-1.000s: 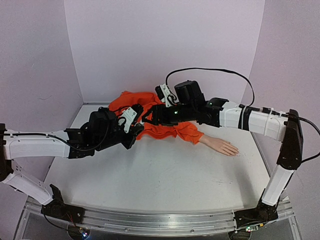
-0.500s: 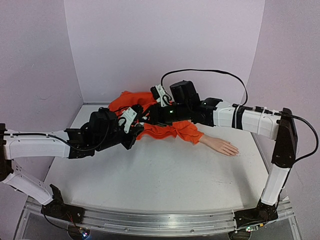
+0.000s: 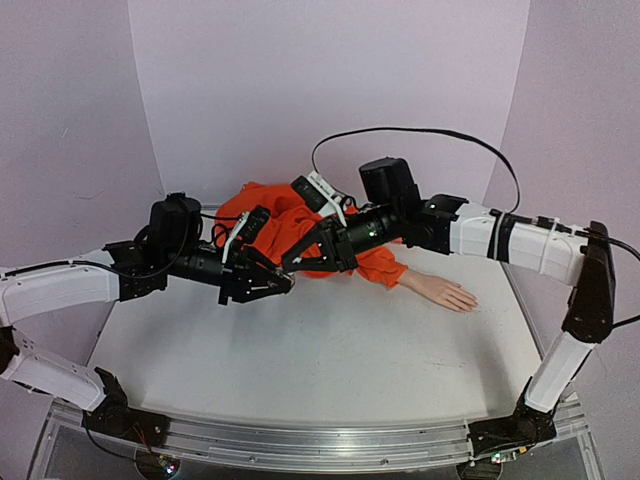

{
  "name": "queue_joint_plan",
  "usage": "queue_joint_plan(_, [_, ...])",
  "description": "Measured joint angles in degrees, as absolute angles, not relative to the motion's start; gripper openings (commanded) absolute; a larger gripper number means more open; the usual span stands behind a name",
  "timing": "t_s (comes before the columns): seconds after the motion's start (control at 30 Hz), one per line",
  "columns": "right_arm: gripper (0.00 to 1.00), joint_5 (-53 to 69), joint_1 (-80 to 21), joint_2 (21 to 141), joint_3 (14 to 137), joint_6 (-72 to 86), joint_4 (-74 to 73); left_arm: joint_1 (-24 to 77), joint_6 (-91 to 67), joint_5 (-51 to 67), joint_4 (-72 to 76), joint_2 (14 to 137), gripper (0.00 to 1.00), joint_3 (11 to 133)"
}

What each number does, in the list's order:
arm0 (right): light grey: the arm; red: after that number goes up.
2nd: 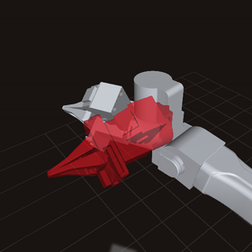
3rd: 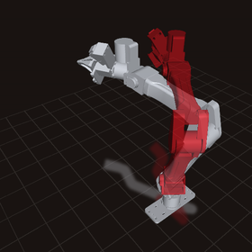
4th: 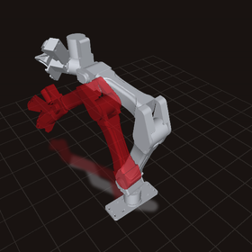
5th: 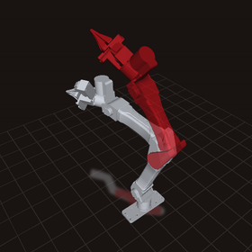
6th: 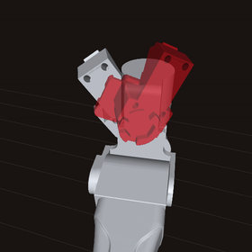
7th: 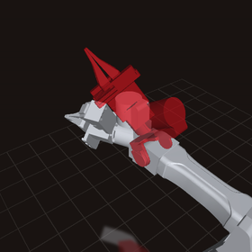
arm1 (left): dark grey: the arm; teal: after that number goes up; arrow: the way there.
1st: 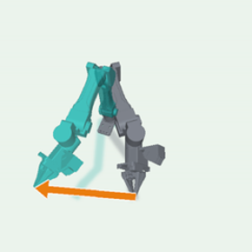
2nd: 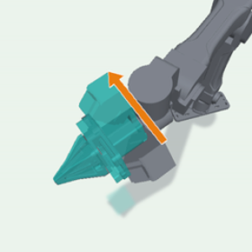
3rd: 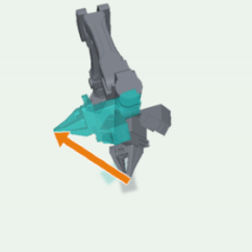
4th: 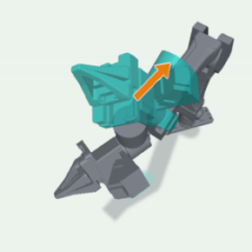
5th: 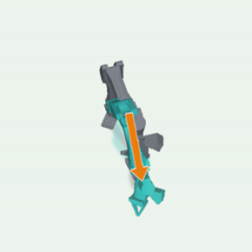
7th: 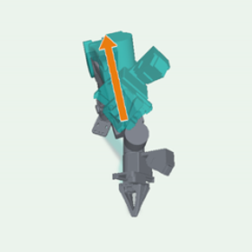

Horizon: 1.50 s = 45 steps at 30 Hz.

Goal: Paint the nails

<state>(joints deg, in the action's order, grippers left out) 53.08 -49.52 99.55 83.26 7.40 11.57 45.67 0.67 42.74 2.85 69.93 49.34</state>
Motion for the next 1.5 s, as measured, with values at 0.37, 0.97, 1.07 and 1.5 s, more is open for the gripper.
queue_joint_plan(0.37, [0.70, 52.7, -50.9, 94.7, 81.2, -2.8, 10.4, 47.0, -0.7, 48.2, 6.1, 71.1, 0.00, 50.8])
queue_joint_plan(0.97, [0.79, 18.3, -50.5, 94.4, 81.1, 24.8, 10.3, 55.8, 14.4, -16.6, 6.3, 70.5, 0.00, 48.6])
queue_joint_plan(1.07, [0.77, 17.7, -50.6, 96.7, 83.1, 27.8, 10.7, 56.3, 14.8, -18.3, 6.2, 71.7, 0.00, 48.6])
queue_joint_plan(1.5, [0.40, 19.4, -51.3, 104.4, 88.1, 33.8, 12.4, 57.6, 14.8, -19.4, 5.7, 72.8, 0.00, 48.6])
